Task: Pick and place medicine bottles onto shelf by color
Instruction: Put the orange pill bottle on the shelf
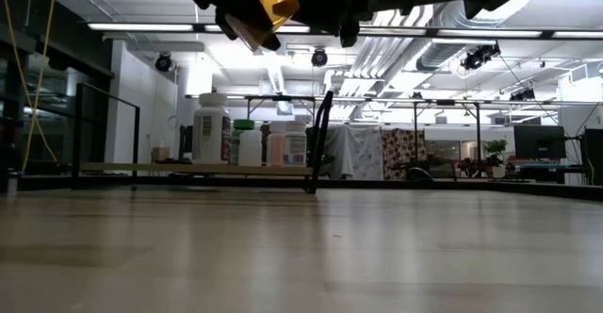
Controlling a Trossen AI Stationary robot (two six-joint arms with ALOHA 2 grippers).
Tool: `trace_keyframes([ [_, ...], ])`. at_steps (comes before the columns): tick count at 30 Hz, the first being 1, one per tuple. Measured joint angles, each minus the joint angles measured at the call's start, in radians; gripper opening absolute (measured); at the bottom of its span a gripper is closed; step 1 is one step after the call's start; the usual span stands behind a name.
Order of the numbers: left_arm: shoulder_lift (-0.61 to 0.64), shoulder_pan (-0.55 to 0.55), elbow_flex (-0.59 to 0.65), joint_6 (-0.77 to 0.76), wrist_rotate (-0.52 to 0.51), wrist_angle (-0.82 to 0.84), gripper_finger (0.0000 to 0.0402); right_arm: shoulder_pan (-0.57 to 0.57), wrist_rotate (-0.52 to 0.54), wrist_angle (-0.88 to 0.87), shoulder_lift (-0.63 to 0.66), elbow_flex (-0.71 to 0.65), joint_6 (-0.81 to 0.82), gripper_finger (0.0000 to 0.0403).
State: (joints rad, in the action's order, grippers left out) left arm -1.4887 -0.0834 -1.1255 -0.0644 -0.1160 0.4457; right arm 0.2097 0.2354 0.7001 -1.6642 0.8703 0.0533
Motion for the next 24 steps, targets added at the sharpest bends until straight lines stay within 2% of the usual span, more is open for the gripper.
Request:
trace_keyframes([
  [6,-0.002,0.0,-0.086,0.009,0.002,0.151,0.0248,0.0,0.008,0.006,0.002,0.001,-0.009,0.0177],
  [12,-0.001,-0.007,-0.179,-0.013,-0.027,0.305,0.0254,-0.001,0.025,0.0,0.002,0.002,-0.035,0.0178],
  [24,0.034,-0.019,-0.185,0.024,-0.049,0.376,0.0255,-0.001,0.027,-0.077,0.005,0.0,-0.041,0.0178],
])
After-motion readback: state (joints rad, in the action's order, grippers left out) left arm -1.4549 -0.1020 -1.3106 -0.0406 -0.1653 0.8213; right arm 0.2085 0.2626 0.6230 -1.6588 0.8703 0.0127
